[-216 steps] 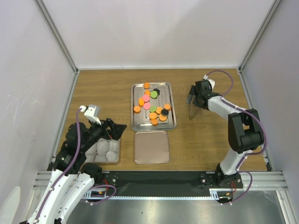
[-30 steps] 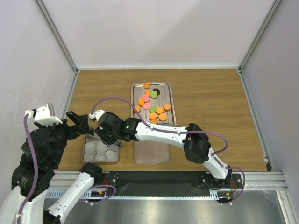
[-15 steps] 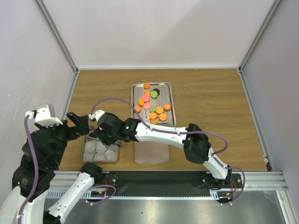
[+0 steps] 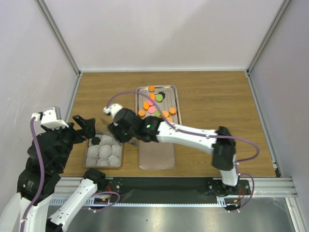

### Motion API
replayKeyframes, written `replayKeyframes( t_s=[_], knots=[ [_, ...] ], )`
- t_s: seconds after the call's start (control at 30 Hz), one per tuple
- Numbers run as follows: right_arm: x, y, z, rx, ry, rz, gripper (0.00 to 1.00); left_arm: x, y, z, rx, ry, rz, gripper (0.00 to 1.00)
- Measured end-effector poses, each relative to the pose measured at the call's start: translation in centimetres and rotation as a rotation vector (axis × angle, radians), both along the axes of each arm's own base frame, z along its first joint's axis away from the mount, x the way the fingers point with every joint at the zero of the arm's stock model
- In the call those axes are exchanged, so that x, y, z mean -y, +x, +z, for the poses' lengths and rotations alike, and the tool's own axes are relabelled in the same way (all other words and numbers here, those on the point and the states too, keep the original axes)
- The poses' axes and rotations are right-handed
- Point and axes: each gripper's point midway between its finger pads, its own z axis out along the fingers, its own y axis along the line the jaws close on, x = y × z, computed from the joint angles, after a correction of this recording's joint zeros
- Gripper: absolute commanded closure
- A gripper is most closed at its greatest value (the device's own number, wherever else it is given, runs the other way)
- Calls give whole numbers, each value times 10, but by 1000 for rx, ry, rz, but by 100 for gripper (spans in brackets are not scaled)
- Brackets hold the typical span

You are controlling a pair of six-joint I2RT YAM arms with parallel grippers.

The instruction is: Pack the cookies

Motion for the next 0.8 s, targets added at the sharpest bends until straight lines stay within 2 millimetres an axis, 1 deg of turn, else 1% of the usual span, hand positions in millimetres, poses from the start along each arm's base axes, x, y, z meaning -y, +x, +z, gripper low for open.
replayKeyframes(
  t_s=[0.03,0.13,0.2,0.23,0.27,0.3,0.4,0.5,0.53,0.6,0.67,0.8],
  knots=[
    [10,4,6,1,7,-17,48,2,1,-1,0,-1,-7,0],
    [51,23,27,14,33,-101,48,8,7,-6,-3,-5,-27,0],
    [83,37,33,23,33,-172,48,13,11,-10,-7,-8,-46,0],
    [95,42,34,23,33,-201,48,15,13,-12,-10,-8,-53,0],
    [114,48,30,21,24,-242,48,18,15,-15,-15,-10,-66,0],
    [129,51,25,15,12,-271,48,21,18,-18,-19,-10,-73,0],
    [174,53,-4,-23,-60,-350,48,29,25,-28,-37,-10,-100,0],
    [205,49,-31,-64,-126,-399,48,35,30,-36,-56,-10,-121,0],
    [214,47,-40,-78,-151,-409,48,36,31,-38,-61,-9,-127,0],
    [224,41,-52,-99,-182,-419,48,39,32,-40,-65,-11,-138,0],
    [229,37,-62,-116,-205,-425,48,41,33,-39,-60,-14,-145,0],
    [234,33,-71,-130,-223,-432,49,42,34,-38,-52,-18,-151,0]
  ],
)
